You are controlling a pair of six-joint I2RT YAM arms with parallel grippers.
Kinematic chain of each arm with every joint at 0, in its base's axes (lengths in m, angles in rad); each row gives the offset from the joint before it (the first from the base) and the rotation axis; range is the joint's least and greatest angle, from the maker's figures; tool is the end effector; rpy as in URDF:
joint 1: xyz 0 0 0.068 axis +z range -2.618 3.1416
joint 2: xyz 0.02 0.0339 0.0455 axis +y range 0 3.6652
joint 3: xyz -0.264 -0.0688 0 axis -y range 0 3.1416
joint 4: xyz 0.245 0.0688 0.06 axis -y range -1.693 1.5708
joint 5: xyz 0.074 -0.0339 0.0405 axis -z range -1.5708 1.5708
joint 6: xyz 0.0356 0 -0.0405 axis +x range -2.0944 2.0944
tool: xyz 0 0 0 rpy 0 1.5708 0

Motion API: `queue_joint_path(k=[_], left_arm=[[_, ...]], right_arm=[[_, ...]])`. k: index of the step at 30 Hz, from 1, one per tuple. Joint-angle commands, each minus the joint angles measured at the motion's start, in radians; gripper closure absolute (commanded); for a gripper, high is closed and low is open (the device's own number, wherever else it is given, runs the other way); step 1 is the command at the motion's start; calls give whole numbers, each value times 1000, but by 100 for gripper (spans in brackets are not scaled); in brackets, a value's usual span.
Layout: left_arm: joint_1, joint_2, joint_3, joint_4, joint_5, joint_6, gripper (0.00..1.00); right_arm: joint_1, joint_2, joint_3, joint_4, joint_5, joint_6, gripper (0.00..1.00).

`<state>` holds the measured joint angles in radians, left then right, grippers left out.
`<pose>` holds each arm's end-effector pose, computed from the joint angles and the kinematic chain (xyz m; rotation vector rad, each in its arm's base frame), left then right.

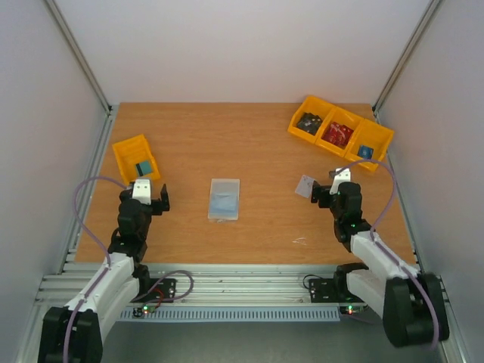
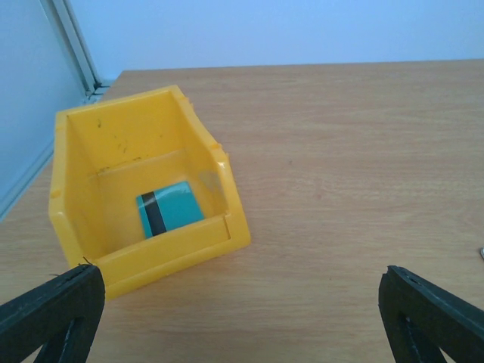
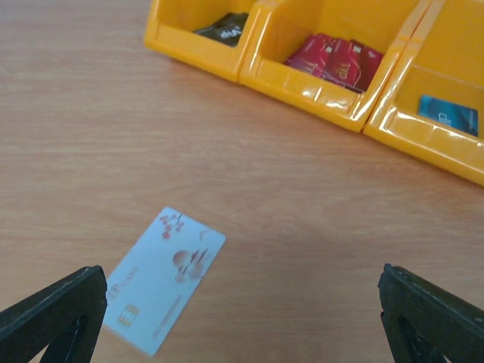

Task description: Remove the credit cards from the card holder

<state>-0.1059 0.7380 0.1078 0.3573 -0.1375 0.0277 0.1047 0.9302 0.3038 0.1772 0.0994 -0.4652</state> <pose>0.1628 -0.0124 0.1658 0.0269 1.8415 0.0720 0.1937 0.0168 0.1826 -0.5103 1.9680 -0.3283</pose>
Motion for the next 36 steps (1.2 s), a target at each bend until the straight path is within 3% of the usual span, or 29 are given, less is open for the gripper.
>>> queue_joint_path(k=[1,5,8,13,17,20,31,36], left_arm=[[6,-31,-12,107,-61,-14,1],[14,-33,-11,104,-101,-57,1],[28,-10,-5,118,-124,-75,1],[54,117,-15,289,-113,-61,1],[57,228,51,265,-275,-112,1],[62,312,64,335,-346,-171,1],[67,697,263,456,-196,-129,1],[66,746,308,440,-164,-103,1]], right_arm=[[-31,218,-74,570,29,-32,1],[-43,448,-82,842,-31,-58,2],[-55,534,-37,836,-64,-62,2],[-62,673,10,881,-121,-85,2],[-74,665,28,831,-142,-77,1],[-88,660,43,794,-171,-70,1],[-164,659,96,695,-279,-23,1],[-168,659,102,683,-282,-15,2]])
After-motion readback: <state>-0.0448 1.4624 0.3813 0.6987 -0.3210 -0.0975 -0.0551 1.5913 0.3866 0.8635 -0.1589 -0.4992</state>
